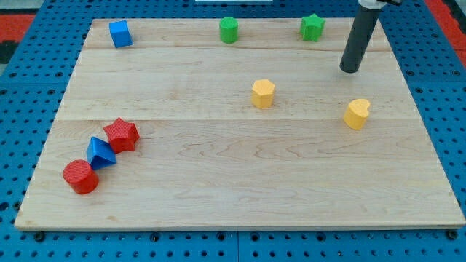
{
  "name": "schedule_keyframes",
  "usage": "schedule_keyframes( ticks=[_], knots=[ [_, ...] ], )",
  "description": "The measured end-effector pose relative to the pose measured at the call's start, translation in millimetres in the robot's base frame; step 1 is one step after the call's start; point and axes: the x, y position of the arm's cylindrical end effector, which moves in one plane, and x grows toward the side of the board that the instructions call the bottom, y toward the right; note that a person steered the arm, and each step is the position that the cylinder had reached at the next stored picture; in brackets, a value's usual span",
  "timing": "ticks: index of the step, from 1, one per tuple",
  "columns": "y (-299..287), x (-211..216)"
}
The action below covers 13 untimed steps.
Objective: Slide the blue triangle diagonally top left to the red star
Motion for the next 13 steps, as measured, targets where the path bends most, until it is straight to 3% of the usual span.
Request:
schedule_keyframes(
  ticks=[4,5,7,8,9,10,12,13],
  knots=[
    [2,0],
    [-2,20],
    [-72,93],
    [-144,174],
    [-273,214],
    [-345,211],
    [-424,171],
    [-437,176]
  ],
)
